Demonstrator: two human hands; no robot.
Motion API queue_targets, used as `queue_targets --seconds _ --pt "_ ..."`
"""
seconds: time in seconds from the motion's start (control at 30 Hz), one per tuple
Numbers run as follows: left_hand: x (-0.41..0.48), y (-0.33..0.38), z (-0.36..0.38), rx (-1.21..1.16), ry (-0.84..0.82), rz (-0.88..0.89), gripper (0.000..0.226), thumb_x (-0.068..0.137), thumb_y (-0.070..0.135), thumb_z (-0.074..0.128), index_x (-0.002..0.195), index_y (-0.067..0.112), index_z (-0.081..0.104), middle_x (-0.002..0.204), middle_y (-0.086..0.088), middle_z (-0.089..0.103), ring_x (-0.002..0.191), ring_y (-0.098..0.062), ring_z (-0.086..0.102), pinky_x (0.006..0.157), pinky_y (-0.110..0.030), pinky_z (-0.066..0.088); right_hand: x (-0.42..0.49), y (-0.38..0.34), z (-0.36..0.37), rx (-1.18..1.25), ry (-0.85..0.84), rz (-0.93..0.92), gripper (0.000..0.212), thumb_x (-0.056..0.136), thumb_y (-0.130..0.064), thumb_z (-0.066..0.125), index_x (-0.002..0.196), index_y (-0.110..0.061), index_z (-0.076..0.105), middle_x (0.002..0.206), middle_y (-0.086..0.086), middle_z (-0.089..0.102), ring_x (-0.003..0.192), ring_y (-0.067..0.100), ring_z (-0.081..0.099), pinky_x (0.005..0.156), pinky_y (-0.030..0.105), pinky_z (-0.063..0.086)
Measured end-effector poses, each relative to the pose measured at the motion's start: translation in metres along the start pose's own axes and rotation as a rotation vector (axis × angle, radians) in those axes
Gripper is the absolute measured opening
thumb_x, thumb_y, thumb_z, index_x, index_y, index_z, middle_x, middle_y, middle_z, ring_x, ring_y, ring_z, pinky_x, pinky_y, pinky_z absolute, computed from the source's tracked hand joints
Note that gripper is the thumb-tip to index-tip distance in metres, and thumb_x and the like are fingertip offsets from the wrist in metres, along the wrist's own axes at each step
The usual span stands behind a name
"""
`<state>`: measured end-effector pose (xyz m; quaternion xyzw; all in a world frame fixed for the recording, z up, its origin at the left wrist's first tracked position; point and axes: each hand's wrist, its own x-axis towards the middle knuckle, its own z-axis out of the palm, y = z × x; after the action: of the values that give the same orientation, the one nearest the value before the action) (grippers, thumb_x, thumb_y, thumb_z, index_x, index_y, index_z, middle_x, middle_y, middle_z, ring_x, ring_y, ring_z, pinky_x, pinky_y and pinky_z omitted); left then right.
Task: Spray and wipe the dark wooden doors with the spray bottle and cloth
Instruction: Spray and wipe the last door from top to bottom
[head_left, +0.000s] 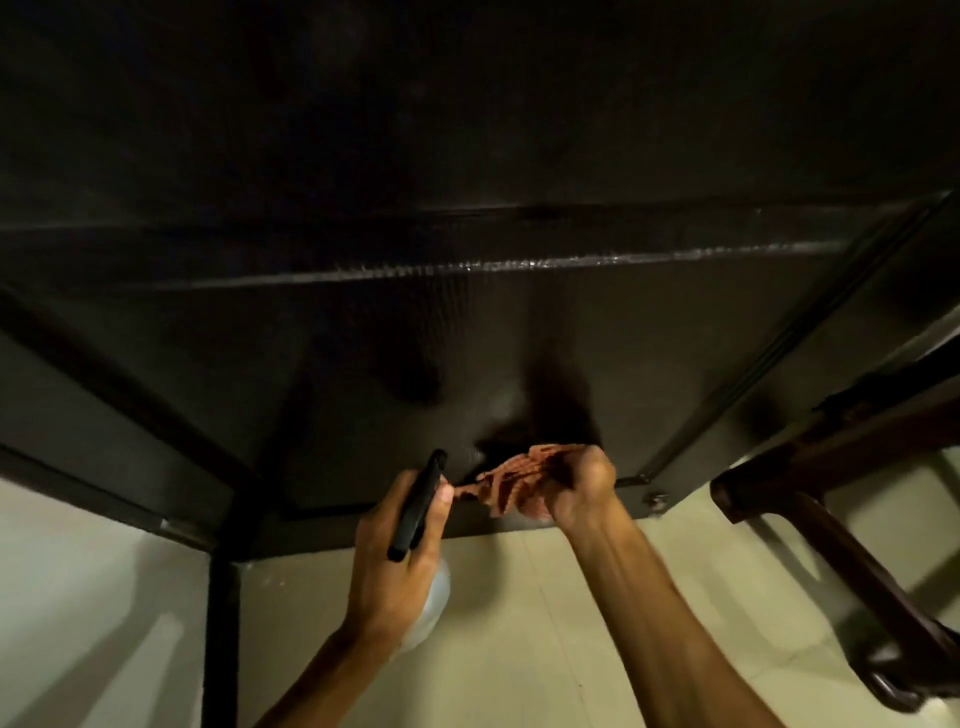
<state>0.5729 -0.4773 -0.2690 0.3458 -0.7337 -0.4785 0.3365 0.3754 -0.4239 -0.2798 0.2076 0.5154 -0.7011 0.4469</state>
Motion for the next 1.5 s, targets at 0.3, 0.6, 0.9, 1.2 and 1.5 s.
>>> queue_targets --seconds 0.3,0.6,0.9,1.2,1.5 --pt "0.02 0.008 -0.014 0.008 -0.02 -0.003 0.032 0.101 0.049 0.059 0.113 0.021 0.07 0.097 0.011 0.073 0.098 -0.015 0.071 0.087 -0.043 0.058 -0.007 0.001 0.026 0.017 0.161 -0.044 0.043 0.11 -0.028 0.031 0.132 -0.003 0.058 0.125 0.025 0.063 0.109 0.043 0.06 0.099 0.061 0.042" --pt "0.016 0.031 -0.016 0.015 0.0 -0.003 0.03 0.098 0.057 0.056 0.108 0.031 0.068 0.086 0.005 0.07 0.085 -0.015 0.069 0.083 -0.018 0.052 -0.018 -0.005 0.027 0.039 0.151 0.0 0.044 0.106 -0.026 0.036 0.134 -0.004 0.062 0.109 0.022 0.066 0.088 0.034 0.063 0.08 0.048 0.054" --pt "-0.009 0.096 0.002 -0.051 0.032 -0.038 0.015 0.101 0.036 0.064 0.1 0.05 0.069 0.083 -0.006 0.069 0.073 -0.021 0.066 0.064 -0.029 0.053 -0.08 -0.058 0.033 -0.012 0.195 -0.39 0.046 0.094 0.0 0.039 0.136 -0.017 0.042 0.112 0.019 0.065 0.09 0.033 0.067 0.082 0.038 0.063" --pt "-0.013 0.246 0.02 -0.028 0.078 -0.052 0.008 0.1 0.04 0.066 0.098 0.034 0.069 0.086 0.006 0.071 0.081 -0.013 0.069 0.075 -0.016 0.051 -0.229 -0.165 -0.023 -0.487 0.089 -0.73 0.044 0.098 0.011 0.041 0.114 -0.026 0.058 0.114 0.001 0.064 0.106 0.017 0.062 0.099 0.036 0.048" --pt "-0.006 0.396 0.037 -0.068 0.076 -0.033 0.012 0.102 0.026 0.063 0.106 0.019 0.071 0.09 0.014 0.072 0.091 -0.005 0.069 0.08 -0.008 0.046 -0.338 -0.256 -0.033 -0.716 0.089 -0.981 0.035 0.098 0.008 0.047 0.129 -0.005 0.053 0.131 0.006 0.059 0.121 0.021 0.057 0.113 0.044 0.044"
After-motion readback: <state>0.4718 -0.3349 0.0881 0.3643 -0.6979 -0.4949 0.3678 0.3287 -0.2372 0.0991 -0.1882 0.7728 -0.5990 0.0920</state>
